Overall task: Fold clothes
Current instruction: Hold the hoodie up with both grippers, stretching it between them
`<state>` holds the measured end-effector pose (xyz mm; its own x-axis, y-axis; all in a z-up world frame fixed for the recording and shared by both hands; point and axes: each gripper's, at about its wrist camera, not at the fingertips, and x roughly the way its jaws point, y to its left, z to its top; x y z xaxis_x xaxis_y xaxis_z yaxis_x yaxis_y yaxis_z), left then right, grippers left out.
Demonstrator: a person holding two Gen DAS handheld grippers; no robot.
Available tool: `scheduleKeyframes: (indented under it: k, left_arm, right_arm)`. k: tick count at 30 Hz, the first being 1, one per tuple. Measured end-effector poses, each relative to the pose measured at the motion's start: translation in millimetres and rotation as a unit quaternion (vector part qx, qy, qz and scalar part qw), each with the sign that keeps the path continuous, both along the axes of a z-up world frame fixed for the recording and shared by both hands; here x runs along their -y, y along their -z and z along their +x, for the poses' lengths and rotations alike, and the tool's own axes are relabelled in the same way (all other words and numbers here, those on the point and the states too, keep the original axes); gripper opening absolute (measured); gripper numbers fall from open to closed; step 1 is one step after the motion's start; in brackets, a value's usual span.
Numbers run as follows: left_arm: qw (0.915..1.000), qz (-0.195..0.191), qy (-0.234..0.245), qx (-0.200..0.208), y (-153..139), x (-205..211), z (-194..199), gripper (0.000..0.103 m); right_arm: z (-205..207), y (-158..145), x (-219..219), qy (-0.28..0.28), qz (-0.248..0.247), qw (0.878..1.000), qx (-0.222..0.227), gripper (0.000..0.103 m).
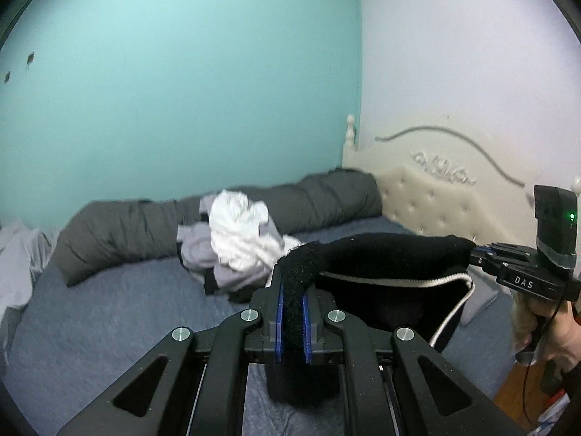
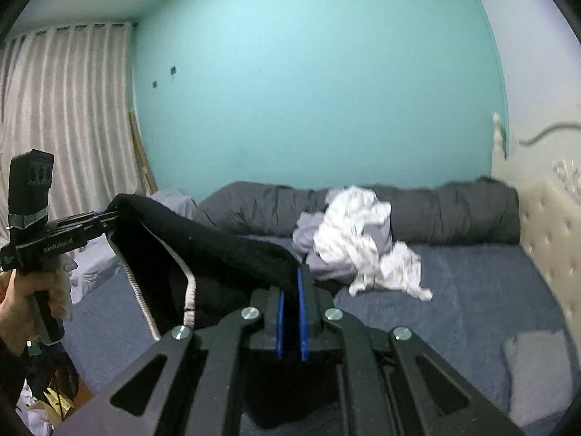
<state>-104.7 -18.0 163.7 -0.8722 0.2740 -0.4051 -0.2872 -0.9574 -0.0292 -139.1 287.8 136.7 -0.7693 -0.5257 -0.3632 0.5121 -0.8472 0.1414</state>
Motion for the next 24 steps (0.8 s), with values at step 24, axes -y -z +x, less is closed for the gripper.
scheduleKeyframes:
  k: [24]
  left_arm:
    - [0.9921, 0.0, 0.005, 0.126, 120, -10, 37, 0.008]
  right_arm:
    - [-9, 166, 21, -0.01, 0.032, 0.982, 0.187, 0.01]
